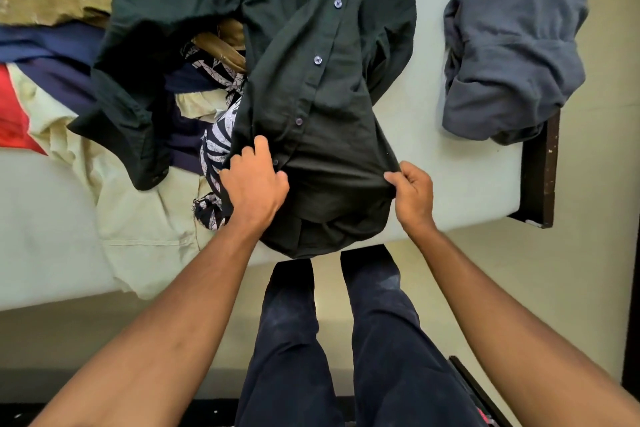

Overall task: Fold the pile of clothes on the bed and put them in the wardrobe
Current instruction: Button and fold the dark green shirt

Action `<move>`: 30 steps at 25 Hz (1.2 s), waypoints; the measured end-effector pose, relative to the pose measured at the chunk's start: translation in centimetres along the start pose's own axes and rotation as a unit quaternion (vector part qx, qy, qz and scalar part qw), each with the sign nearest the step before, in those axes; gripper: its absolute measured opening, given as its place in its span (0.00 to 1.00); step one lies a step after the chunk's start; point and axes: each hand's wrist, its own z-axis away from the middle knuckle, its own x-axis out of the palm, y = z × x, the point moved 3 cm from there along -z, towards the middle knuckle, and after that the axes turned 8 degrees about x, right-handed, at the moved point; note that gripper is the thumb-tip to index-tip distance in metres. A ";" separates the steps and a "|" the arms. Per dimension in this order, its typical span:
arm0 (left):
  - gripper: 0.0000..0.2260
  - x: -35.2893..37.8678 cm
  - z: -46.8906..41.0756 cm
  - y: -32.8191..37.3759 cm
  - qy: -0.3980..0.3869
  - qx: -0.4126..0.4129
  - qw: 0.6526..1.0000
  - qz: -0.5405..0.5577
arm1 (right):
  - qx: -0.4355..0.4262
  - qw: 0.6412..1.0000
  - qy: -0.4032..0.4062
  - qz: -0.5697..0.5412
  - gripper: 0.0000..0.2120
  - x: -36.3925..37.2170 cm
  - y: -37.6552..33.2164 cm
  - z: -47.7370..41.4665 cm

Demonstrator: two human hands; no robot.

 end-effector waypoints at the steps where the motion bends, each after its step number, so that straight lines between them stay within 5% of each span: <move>1: 0.15 -0.1 -0.2 -0.2 0.007 -0.004 1.000 0.011 | 0.010 1.000 -0.003 -0.006 0.17 0.4 -0.3 0.4; 5: 0.07 -3.0 0.0 -2.4 0.100 -0.055 0.978 0.173 | 0.050 0.993 0.078 -0.066 0.21 2.8 -2.9 2.8; 8: 0.07 -7.4 0.1 -4.2 0.185 -0.100 0.847 0.488 | -0.092 0.995 0.049 -0.004 0.18 7.2 -6.9 6.9; 10: 0.14 -10.1 0.2 -4.5 0.210 -0.095 0.771 0.593 | -0.228 0.965 -0.066 0.112 0.14 11.6 -8.6 10.0; 11: 0.14 -11.1 0.3 -4.4 0.215 -0.086 0.762 0.605 | -0.256 0.943 -0.138 0.159 0.11 13.4 -8.7 10.8; 14: 0.14 -12.7 0.6 -3.9 0.228 -0.070 0.764 0.600 | -0.192 0.893 -0.323 0.246 0.09 15.8 -7.6 9.4; 16: 0.13 -12.8 0.8 -3.9 0.225 -0.062 0.775 0.587 | -0.140 0.889 -0.349 0.262 0.14 14.8 -6.6 7.0; 21: 0.09 -10.8 1.9 -3.2 0.197 -0.011 0.902 0.384 | 0.026 0.989 -0.127 0.065 0.12 7.8 -5.4 2.1; 25: 0.10 -9.9 1.9 -2.9 0.206 -0.044 0.891 0.403 | 0.143 0.985 0.100 -0.012 0.10 0.9 -2.4 -0.8; 28: 0.05 -9.8 2.8 -2.0 0.203 0.056 0.907 0.365 | 0.119 0.976 0.090 0.156 0.12 -0.6 -0.6 0.1; 30: 0.10 -9.1 3.6 -1.7 0.192 0.151 0.919 0.309 | 0.013 0.989 0.077 0.126 0.13 1.0 -1.4 1.7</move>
